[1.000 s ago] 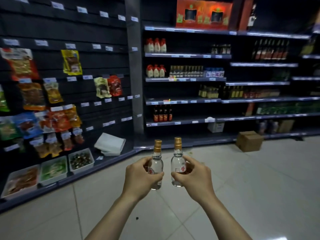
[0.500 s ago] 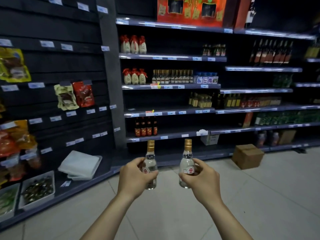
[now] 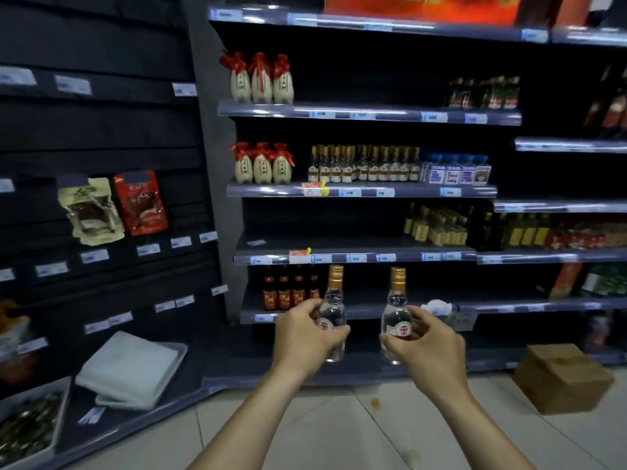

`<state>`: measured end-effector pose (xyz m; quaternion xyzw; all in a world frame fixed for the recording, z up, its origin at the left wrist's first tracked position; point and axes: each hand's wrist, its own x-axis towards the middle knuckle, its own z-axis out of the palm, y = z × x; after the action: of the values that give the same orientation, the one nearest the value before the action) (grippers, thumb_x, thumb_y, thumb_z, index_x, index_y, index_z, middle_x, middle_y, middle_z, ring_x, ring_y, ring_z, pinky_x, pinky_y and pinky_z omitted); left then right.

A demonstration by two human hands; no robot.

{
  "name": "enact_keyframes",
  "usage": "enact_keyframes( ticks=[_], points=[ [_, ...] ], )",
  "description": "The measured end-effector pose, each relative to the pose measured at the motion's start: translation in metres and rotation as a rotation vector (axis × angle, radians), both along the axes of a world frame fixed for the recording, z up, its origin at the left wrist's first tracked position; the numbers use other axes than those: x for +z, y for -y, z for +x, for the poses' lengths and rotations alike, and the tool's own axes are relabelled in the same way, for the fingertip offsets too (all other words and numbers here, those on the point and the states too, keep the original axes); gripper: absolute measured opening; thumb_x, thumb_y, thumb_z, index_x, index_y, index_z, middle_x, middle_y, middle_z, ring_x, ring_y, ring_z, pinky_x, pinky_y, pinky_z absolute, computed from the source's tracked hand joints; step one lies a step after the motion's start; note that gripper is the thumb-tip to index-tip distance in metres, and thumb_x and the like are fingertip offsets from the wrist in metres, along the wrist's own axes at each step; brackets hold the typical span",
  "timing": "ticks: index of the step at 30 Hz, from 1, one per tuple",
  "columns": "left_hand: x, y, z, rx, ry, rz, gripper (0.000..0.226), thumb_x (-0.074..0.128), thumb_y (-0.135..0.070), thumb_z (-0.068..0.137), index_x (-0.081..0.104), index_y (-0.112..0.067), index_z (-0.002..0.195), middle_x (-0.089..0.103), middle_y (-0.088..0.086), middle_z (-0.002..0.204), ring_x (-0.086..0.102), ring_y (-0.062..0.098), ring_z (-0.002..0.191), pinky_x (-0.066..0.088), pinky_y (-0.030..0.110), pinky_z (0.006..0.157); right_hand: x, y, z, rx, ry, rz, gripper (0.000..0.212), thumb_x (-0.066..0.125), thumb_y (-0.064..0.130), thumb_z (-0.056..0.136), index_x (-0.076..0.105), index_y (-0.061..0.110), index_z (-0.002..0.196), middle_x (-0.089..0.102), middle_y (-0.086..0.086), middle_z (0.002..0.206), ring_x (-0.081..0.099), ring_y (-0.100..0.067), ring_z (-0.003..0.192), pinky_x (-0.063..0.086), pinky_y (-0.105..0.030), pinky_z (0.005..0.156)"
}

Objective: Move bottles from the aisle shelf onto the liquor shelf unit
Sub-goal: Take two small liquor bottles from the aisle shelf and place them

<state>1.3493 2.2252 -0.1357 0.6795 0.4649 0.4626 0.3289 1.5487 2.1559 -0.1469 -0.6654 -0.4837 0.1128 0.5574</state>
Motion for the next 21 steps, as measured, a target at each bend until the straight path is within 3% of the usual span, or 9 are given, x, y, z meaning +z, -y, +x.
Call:
enact_keyframes(
  ticks=[1,3,7,9,11,13,15,18,21],
  points=[
    [0.005,-0.021,0.013,0.000,-0.005,0.015,0.041,0.093,-0.038,0.063,0.065,-0.062,0.082,0.071,-0.029,0.078,0.065,-0.014,0.073,0.048,0.005,0.057,0.003,-0.023,0.014,0.010,-0.003,-0.002,0.051,0.097,0.026,0.063,0.063,0.060,0.078,0.069,0.042,0.080,0.067,0.016,0.077,0.048,-0.002,0.065],
    [0.011,-0.060,0.039,0.023,-0.034,0.022,0.032,0.091,-0.042,0.062,0.065,-0.053,0.077,0.072,-0.025,0.073,0.067,-0.010,0.070,0.052,0.009,0.057,0.006,-0.065,0.040,0.032,-0.008,-0.010,0.057,0.096,0.027,0.064,0.062,0.069,0.083,0.068,0.042,0.081,0.068,0.016,0.077,0.049,-0.003,0.064],
    [0.018,-0.137,0.095,0.073,-0.048,0.029,0.036,0.092,-0.041,0.061,0.059,-0.049,0.072,0.070,-0.025,0.069,0.067,-0.008,0.069,0.054,0.010,0.061,0.008,-0.148,0.096,0.070,-0.010,-0.014,0.050,0.096,0.026,0.065,0.061,0.055,0.086,0.070,0.040,0.086,0.069,0.013,0.078,0.053,-0.008,0.067],
    [0.019,-0.173,0.128,0.086,-0.050,0.046,0.037,0.093,-0.040,0.061,0.058,-0.049,0.070,0.068,-0.032,0.068,0.064,-0.014,0.069,0.049,0.005,0.059,0.008,-0.189,0.128,0.090,-0.001,-0.008,0.048,0.095,0.027,0.065,0.062,0.054,0.086,0.071,0.038,0.087,0.070,0.012,0.079,0.054,-0.014,0.072],
    [0.022,-0.209,0.161,0.113,-0.047,0.060,0.039,0.093,-0.039,0.061,0.056,-0.049,0.069,0.063,-0.044,0.072,0.062,-0.018,0.070,0.044,0.000,0.057,0.011,-0.230,0.161,0.110,-0.006,0.000,0.049,0.096,0.026,0.064,0.061,0.054,0.086,0.069,0.042,0.085,0.069,0.014,0.080,0.053,-0.011,0.073],
    [0.027,-0.245,0.198,0.142,-0.045,0.067,0.037,0.092,-0.041,0.061,0.057,-0.050,0.070,0.067,-0.036,0.072,0.065,-0.012,0.072,0.048,0.005,0.057,0.017,-0.272,0.198,0.133,-0.004,0.010,0.051,0.096,0.026,0.065,0.059,0.055,0.083,0.063,0.050,0.081,0.065,0.020,0.080,0.049,-0.003,0.068],
    [0.035,-0.280,0.235,0.172,-0.043,0.067,0.035,0.091,-0.042,0.062,0.058,-0.050,0.070,0.070,-0.028,0.071,0.067,-0.004,0.074,0.052,0.013,0.059,0.025,-0.311,0.234,0.163,0.005,0.015,0.050,0.095,0.027,0.066,0.060,0.059,0.081,0.062,0.052,0.080,0.065,0.020,0.080,0.047,-0.004,0.066],
    [0.052,-0.328,0.286,0.208,-0.058,0.089,0.036,0.092,-0.041,0.062,0.058,-0.048,0.069,0.067,-0.035,0.070,0.062,-0.015,0.074,0.045,0.003,0.058,0.039,-0.365,0.283,0.170,0.019,0.019,0.049,0.095,0.029,0.066,0.058,0.057,0.084,0.064,0.049,0.082,0.067,0.016,0.078,0.049,-0.008,0.066],
    [0.066,-0.374,0.327,0.240,-0.036,0.102,0.037,0.094,-0.040,0.061,0.062,-0.043,0.079,0.068,-0.025,0.066,0.062,-0.018,0.072,0.042,-0.001,0.057,0.049,-0.418,0.325,0.171,0.027,0.037,0.046,0.094,0.028,0.064,0.061,0.056,0.079,0.069,0.040,0.080,0.069,0.010,0.075,0.054,-0.018,0.072]
  ],
)
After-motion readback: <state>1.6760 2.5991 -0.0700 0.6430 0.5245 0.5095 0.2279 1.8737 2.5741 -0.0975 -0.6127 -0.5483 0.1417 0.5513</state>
